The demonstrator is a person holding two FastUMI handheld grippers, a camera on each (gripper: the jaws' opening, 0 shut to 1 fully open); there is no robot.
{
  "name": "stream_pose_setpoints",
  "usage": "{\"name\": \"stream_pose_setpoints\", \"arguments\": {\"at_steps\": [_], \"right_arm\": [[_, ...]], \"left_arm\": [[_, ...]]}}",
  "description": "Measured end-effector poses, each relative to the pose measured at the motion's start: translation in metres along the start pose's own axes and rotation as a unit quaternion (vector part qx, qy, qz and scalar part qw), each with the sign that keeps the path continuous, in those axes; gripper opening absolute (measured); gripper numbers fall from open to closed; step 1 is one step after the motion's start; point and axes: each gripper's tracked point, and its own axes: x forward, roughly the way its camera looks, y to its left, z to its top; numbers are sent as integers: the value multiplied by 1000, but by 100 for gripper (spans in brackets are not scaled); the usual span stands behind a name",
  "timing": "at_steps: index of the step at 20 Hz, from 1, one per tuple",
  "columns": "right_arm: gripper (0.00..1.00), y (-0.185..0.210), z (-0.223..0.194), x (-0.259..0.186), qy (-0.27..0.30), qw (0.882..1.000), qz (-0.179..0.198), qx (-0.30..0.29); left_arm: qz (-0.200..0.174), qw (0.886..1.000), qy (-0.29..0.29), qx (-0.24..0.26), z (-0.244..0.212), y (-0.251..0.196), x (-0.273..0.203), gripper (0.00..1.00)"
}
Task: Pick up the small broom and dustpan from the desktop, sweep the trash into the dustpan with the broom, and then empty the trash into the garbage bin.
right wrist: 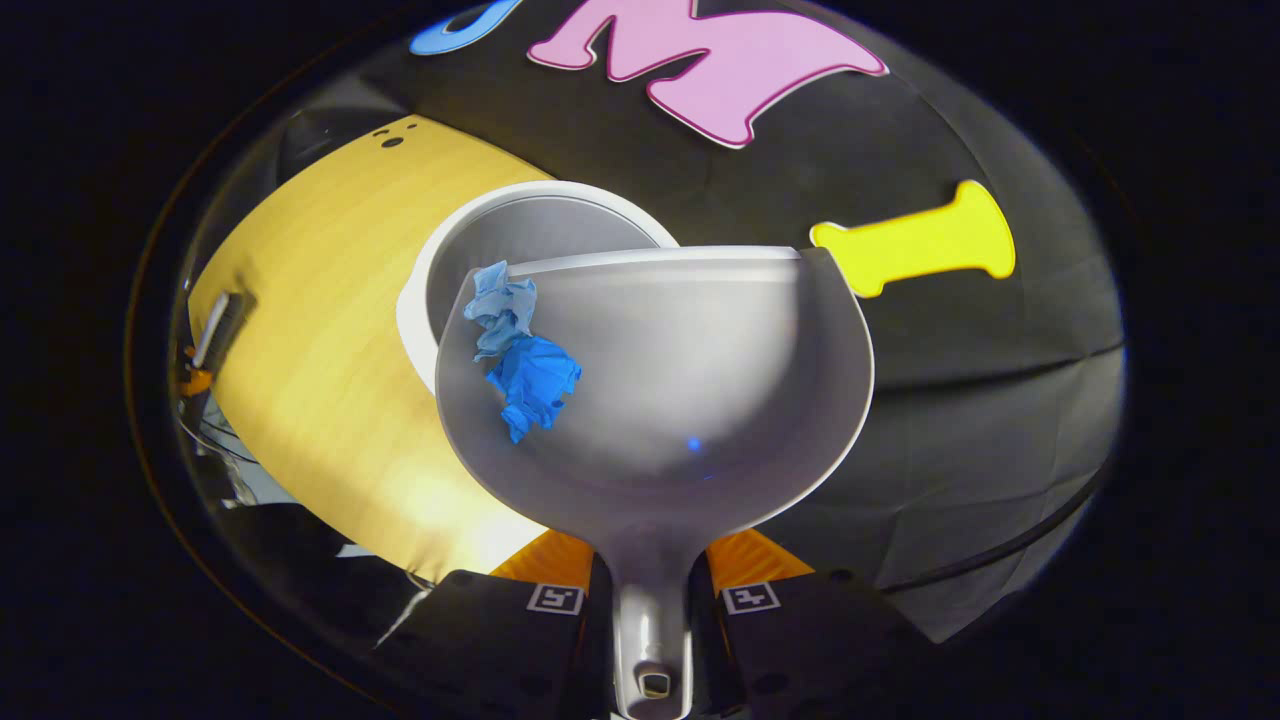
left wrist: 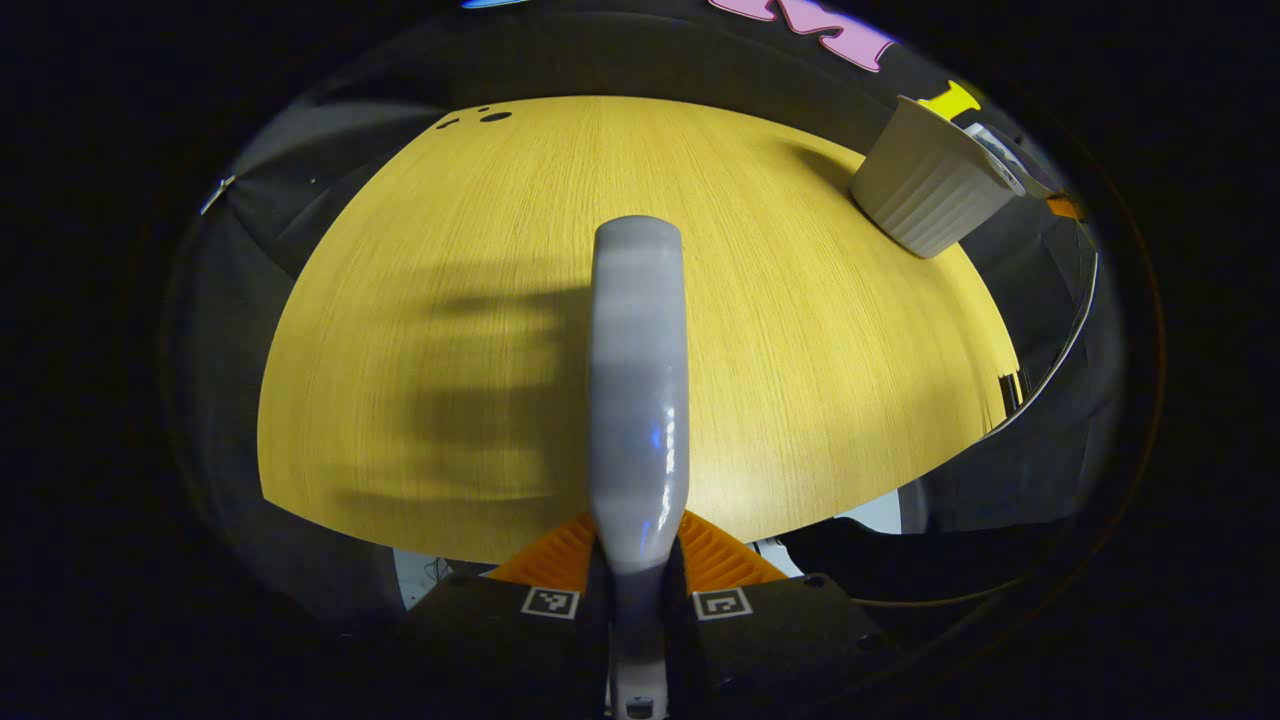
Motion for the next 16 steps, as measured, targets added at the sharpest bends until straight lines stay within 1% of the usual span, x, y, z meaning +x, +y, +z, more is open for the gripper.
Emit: {"name": "stream_pose_setpoints", "arguments": {"at_steps": [2, 4, 5, 6, 7, 8, 9, 10, 11, 13, 14, 16], "right_arm": [[35, 0, 13, 5, -8, 999, -28, -46], [35, -1, 18, 6, -20, 994, -57, -95], [35, -1, 24, 8, -28, 989, -77, -119], [35, 1, 27, 9, -33, 984, -93, -150], [35, 3, 32, 13, -35, 976, -110, -184], [35, 2, 31, 12, -39, 968, -124, -216], [35, -1, 31, 8, -45, 956, -142, -253], [35, -4, 34, 7, -52, 948, -157, -272], [35, -4, 36, 5, -56, 943, -168, -282], [35, 3, 37, 9, -56, 941, -178, -283], [35, 2, 39, 15, -54, 940, -183, -283], [35, 1, 49, 20, -57, 932, -198, -299]], "left_arm": [[-2, 1000, -5, 0, -1, 2, -1, 27], [-3, 1000, -8, 2, -1, 1, -1, 27], [-3, 1000, -9, 2, -1, 1, -1, 30], [-3, 1000, -11, 3, 0, 1, 0, 30], [-3, 1000, -13, 1, -1, 1, 1, 27], [-3, 1000, -15, -4, -1, 0, 0, 27], [-5, 1000, -17, -11, -1, -1, 0, 27], [-7, 1000, -20, -19, -2, -4, 1, 27], [-9, 999, -22, -28, -1, -6, 2, 27], [-11, 999, -23, -37, -2, -10, 4, 27], [-10, 999, -24, -36, -3, -10, 4, 27], [-3, 999, -23, -29, -3, -7, 4, 27]]}}
